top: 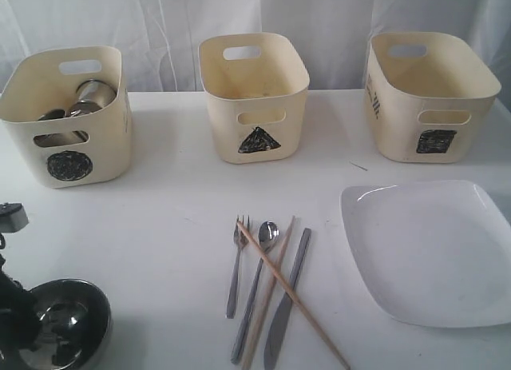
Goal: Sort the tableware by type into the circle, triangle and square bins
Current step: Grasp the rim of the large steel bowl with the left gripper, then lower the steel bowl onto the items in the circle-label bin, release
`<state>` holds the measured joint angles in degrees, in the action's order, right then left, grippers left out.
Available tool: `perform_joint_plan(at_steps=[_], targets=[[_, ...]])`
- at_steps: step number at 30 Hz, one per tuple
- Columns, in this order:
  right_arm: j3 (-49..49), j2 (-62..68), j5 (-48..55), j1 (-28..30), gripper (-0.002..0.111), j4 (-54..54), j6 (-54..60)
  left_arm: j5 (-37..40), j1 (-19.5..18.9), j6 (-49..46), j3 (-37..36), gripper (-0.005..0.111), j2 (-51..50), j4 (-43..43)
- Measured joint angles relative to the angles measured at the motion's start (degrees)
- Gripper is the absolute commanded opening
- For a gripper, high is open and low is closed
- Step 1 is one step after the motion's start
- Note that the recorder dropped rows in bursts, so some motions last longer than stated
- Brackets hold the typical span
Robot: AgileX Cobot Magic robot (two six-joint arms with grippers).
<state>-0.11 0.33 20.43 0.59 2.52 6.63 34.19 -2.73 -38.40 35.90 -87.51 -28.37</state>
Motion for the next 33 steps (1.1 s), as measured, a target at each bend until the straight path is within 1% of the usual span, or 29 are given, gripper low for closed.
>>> perform_joint_plan(at_steps=[2,3,5,7,8,9,10,11,12,14,16,18,21,24,26,29,31,33], targets=[[0.00,0.00,0.00,0.00,0.000,0.00,0.00,1.30,0.00,0.37,0.87,0.000,-0.04,-0.36],[0.00,0.00,0.00,0.00,0.000,0.00,0.00,3.21,0.00,0.59,3.06,0.000,0.16,0.42],[0.00,0.00,0.00,0.00,0.000,0.00,0.00,6.22,0.00,1.30,8.76,0.000,2.31,2.48],[0.00,0.00,0.00,0.00,0.000,0.00,0.00,4.94,0.00,5.09,17.24,0.000,6.45,6.02],[0.00,0.00,0.00,0.00,0.000,0.00,0.00,0.31,0.00,8.12,22.27,0.000,9.01,7.04],[0.00,0.00,0.00,0.00,0.000,0.00,0.00,-3.49,0.00,9.84,24.72,0.000,10.25,7.04],[0.00,0.00,0.00,0.00,0.000,0.00,0.00,-12.15,0.00,11.17,28.12,0.000,11.99,5.31],[0.00,0.00,0.00,0.00,0.000,0.00,0.00,-18.72,0.00,11.68,29.60,0.000,12.68,3.57],[0.00,0.00,0.00,0.00,0.000,0.00,0.00,-27.86,0.00,12.18,30.76,0.000,12.93,0.19],[0.00,0.00,0.00,0.00,0.000,0.00,0.00,-38.62,0.10,13.32,31.17,0.000,12.27,-2.50],[0.00,0.00,0.00,0.00,0.000,0.00,0.00,-47.01,0.10,15.76,31.35,0.000,10.54,-3.33],[0.00,0.00,0.00,0.00,0.000,0.00,0.00,-51.15,0.10,18.15,31.39,0.000,7.61,-2.09],[0.00,0.00,0.00,0.00,0.000,0.00,0.00,-53.66,0.10,22.64,31.39,0.000,1.53,6.51],[0.00,0.00,0.00,0.00,0.000,0.00,0.00,-55.26,0.10,28.40,31.39,0.000,-6.09,18.34],[0.00,0.00,0.00,0.00,0.000,0.00,0.00,-54.25,0.10,32.90,31.74,0.004,-10.66,25.50],[0.00,0.00,0.00,0.00,0.000,0.00,0.00,-51.83,0.10,39.51,32.48,0.021,-14.59,34.47],[0.00,0.00,0.00,0.00,0.000,0.00,0.00,-51.56,0.10,43.74,33.25,0.034,-15.51,39.92],[0.00,0.00,0.00,0.00,0.000,0.00,0.00,-51.46,0.10,47.05,33.94,0.045,-15.54,44.69]])
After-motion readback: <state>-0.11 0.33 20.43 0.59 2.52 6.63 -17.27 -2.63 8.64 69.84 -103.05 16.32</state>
